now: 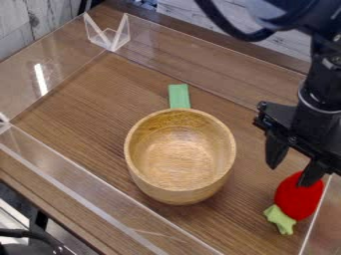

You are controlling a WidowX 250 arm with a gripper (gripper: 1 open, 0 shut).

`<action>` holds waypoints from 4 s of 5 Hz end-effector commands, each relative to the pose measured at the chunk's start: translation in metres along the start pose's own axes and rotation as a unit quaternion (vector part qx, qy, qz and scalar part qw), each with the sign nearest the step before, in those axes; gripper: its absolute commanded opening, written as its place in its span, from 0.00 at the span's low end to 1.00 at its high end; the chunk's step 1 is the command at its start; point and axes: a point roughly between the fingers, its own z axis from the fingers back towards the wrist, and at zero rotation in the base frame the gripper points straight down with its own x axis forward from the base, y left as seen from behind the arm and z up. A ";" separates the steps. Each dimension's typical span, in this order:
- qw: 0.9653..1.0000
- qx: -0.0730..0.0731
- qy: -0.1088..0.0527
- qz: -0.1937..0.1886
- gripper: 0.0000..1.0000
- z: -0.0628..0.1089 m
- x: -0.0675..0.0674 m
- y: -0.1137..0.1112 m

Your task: Move the red object to the left side of the table

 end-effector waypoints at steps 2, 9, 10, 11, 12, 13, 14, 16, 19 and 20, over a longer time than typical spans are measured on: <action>0.999 -0.007 -0.040 -0.001 0.00 0.020 -0.016 -0.020; 0.993 0.002 0.003 0.117 1.00 0.027 -0.008 -0.007; 0.993 0.001 0.010 0.116 1.00 0.009 -0.004 0.002; 0.993 -0.002 0.019 0.114 1.00 -0.011 0.000 0.009; 0.993 -0.005 0.025 0.112 1.00 -0.029 0.004 0.017; 0.994 -0.007 0.028 0.108 0.00 -0.030 0.006 0.016; 0.995 -0.008 0.025 0.100 0.00 -0.023 0.008 0.016; 0.992 0.001 -0.014 0.121 0.00 0.049 0.006 0.030; 0.972 0.017 -0.026 0.233 0.00 0.063 -0.011 0.082; 0.969 0.017 -0.031 0.244 0.00 0.069 -0.014 0.081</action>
